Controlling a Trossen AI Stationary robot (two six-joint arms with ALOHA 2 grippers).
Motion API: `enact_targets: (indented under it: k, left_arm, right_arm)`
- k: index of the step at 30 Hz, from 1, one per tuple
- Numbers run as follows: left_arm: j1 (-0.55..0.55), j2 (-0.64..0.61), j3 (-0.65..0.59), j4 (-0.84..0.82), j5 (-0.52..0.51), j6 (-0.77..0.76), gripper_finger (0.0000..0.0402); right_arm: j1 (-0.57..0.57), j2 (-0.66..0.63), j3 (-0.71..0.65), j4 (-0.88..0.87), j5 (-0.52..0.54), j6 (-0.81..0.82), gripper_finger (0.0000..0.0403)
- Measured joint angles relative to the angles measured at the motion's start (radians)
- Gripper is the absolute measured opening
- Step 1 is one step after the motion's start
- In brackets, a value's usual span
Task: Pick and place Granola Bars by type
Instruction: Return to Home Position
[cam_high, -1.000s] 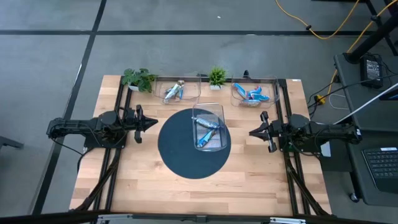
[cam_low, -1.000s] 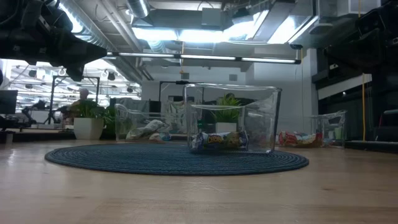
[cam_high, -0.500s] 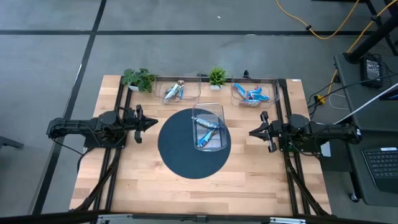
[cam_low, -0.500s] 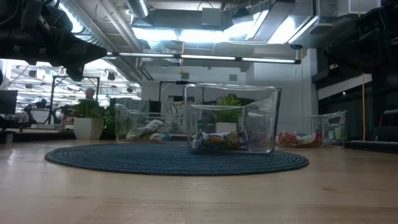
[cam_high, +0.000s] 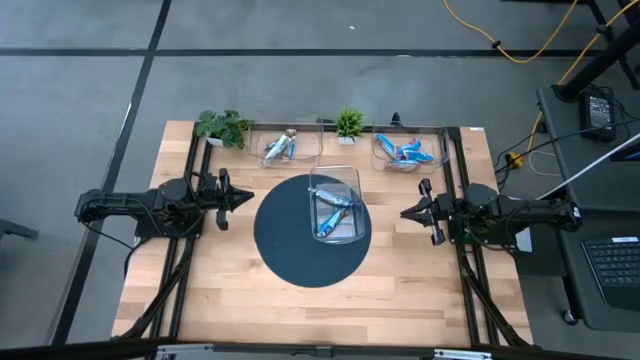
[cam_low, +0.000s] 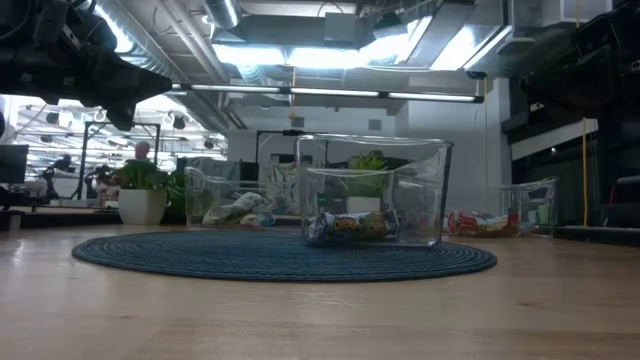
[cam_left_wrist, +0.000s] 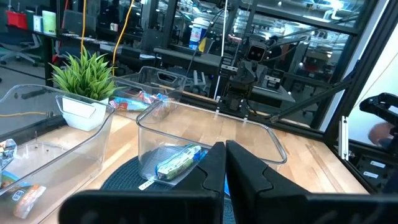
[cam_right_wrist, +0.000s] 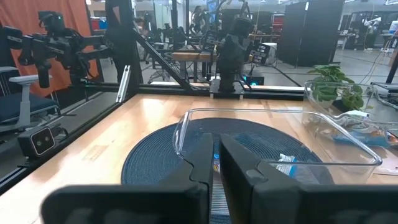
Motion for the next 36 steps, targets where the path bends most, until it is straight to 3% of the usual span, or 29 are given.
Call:
enact_targets:
  k: [36]
  left_arm:
    - [0.000,0.000,0.000,0.000,0.000,0.000,0.0007]
  right_arm:
    - [0.021,0.000,0.000,0.000,-0.001,-0.002,0.0030]
